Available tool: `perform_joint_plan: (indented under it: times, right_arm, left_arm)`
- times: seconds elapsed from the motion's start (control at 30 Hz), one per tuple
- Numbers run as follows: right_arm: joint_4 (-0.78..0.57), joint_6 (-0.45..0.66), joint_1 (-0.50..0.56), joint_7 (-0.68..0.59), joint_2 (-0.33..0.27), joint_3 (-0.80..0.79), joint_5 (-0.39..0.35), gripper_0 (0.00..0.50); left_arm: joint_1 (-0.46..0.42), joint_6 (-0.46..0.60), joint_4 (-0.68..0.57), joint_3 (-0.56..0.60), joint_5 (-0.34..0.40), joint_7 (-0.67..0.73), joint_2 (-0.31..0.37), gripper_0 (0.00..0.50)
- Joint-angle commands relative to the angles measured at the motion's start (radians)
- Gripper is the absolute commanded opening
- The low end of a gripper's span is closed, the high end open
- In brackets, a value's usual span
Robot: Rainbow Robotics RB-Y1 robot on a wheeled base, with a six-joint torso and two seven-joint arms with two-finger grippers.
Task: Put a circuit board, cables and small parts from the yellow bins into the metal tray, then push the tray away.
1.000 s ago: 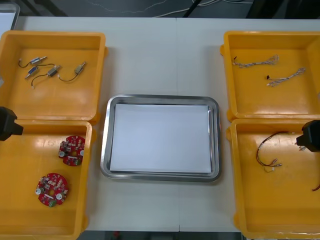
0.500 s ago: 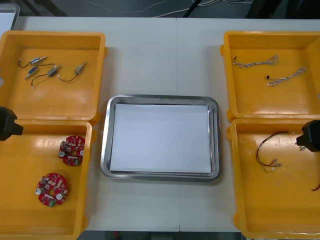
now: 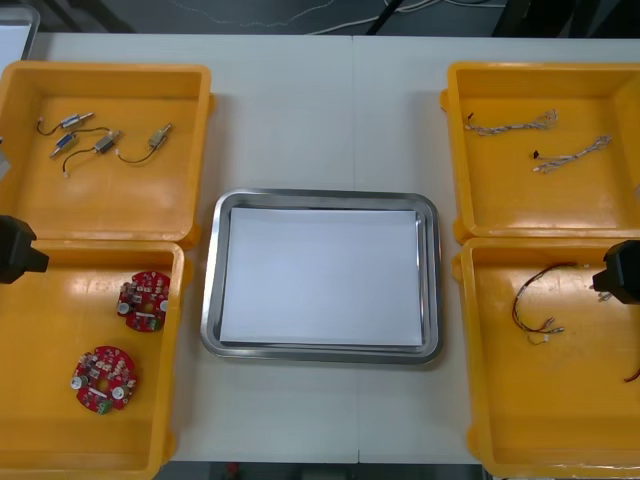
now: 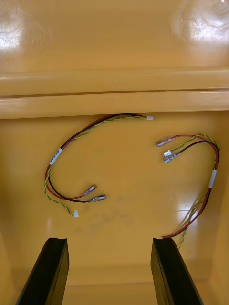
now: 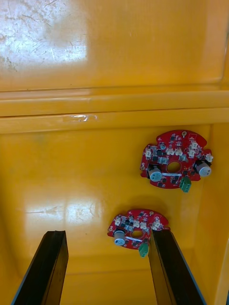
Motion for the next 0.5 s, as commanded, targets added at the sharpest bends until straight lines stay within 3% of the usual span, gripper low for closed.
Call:
perform_joint_plan:
  times: [0.03, 0.33, 0.5]
  right_arm:
    - [-0.033, 0.004, 0.013, 0.043, 0.01, -0.031, 0.007, 0.5]
    - [-0.022, 0.004, 0.042, 0.041, 0.014, -0.024, 0.004, 0.5]
    - [-0.021, -0.002, 0.064, 0.035, 0.008, -0.034, 0.001, 0.5]
  left_arm:
    - [-0.005, 0.036, -0.011, 0.007, 0.013, -0.121, -0.001, 0.5]
    - [-0.014, 0.034, -0.009, 0.017, 0.016, -0.128, 0.011, 0.5]
    - [0.046, -0.05, -0.015, 0.043, 0.022, -0.151, 0.013, 0.5]
